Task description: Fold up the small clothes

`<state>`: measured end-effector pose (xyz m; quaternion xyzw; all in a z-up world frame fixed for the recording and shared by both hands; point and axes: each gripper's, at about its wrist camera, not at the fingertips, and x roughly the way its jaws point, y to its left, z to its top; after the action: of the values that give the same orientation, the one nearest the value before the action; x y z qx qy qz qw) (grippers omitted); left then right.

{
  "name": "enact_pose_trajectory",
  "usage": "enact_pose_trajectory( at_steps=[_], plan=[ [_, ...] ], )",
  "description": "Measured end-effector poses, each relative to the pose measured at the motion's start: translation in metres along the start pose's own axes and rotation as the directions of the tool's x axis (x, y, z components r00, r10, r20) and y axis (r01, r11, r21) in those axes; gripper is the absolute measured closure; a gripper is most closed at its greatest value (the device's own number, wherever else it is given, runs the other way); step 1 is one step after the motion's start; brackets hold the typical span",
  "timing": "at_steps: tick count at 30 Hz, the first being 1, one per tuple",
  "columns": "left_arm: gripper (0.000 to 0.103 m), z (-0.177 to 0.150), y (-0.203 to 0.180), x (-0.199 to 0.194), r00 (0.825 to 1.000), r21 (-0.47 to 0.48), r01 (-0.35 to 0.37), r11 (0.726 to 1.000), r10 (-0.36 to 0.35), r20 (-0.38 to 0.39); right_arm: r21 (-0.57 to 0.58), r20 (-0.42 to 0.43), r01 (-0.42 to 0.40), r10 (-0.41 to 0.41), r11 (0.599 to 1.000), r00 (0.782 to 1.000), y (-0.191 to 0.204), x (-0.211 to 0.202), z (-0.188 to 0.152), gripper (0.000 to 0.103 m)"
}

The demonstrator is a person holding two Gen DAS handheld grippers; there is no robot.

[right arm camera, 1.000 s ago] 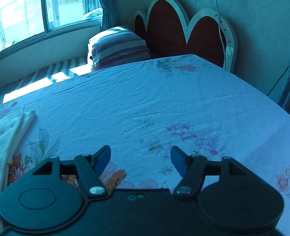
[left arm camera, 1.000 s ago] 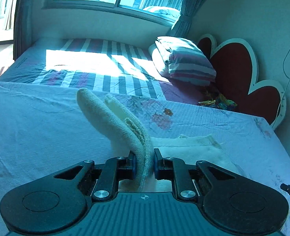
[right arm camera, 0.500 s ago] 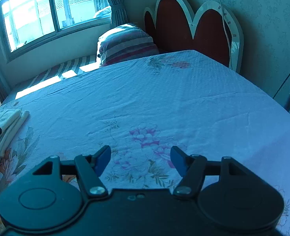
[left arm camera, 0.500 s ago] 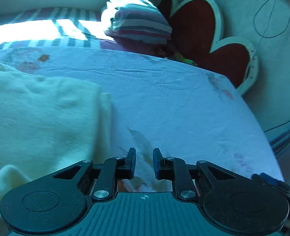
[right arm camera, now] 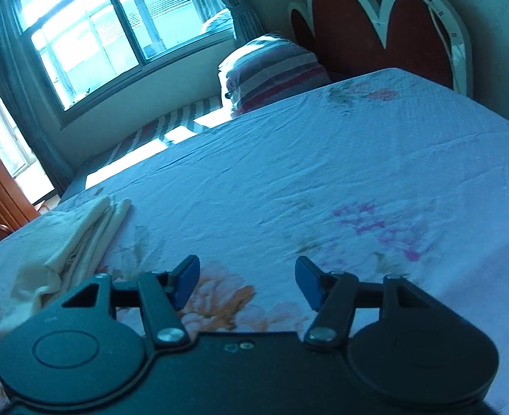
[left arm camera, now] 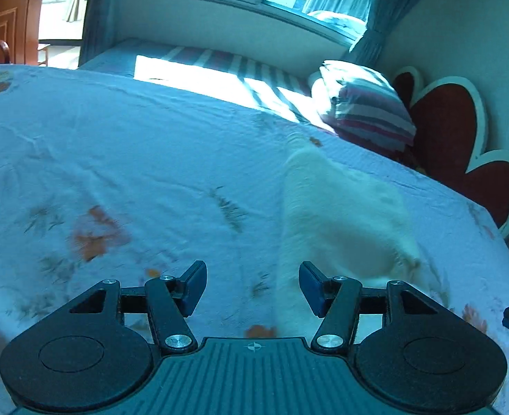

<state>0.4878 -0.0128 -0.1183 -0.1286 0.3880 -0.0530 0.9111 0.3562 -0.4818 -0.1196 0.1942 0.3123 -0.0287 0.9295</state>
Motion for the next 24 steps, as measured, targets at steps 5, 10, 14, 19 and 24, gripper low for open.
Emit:
enact_pose_trajectory(
  at_steps=[5,10,14,19,24],
  plan=[
    [0.045,-0.032,0.038,-0.008,0.994,0.076,-0.109,0.991,0.110,-0.009,0.003,-0.096,-0.275,0.274,0.961,0.957,0.088,0.024,-0.019,0.045],
    [0.045,-0.038,0.049,-0.010,0.998,0.092,-0.060,0.994,0.062,-0.018,0.052,-0.216,-0.351,0.353,0.935,0.910,0.142,0.050,-0.033,0.045],
    [0.045,-0.034,0.055,-0.010,0.999,0.079,-0.052,0.996,0.051,0.009,0.149,-0.268,-0.323,0.353,0.935,0.897,0.155,0.062,-0.046,0.044],
    [0.045,-0.031,0.062,-0.003,0.999,0.087,-0.045,0.995,0.046,-0.012,0.243,-0.251,-0.311,0.369,0.919,0.895,0.160,0.072,-0.057,0.063],
    [0.045,-0.030,0.060,-0.001,1.000,0.108,-0.018,0.994,0.020,-0.021,0.184,-0.208,-0.279,0.315,0.942,0.926,0.171,0.064,-0.053,0.095]
  ],
)
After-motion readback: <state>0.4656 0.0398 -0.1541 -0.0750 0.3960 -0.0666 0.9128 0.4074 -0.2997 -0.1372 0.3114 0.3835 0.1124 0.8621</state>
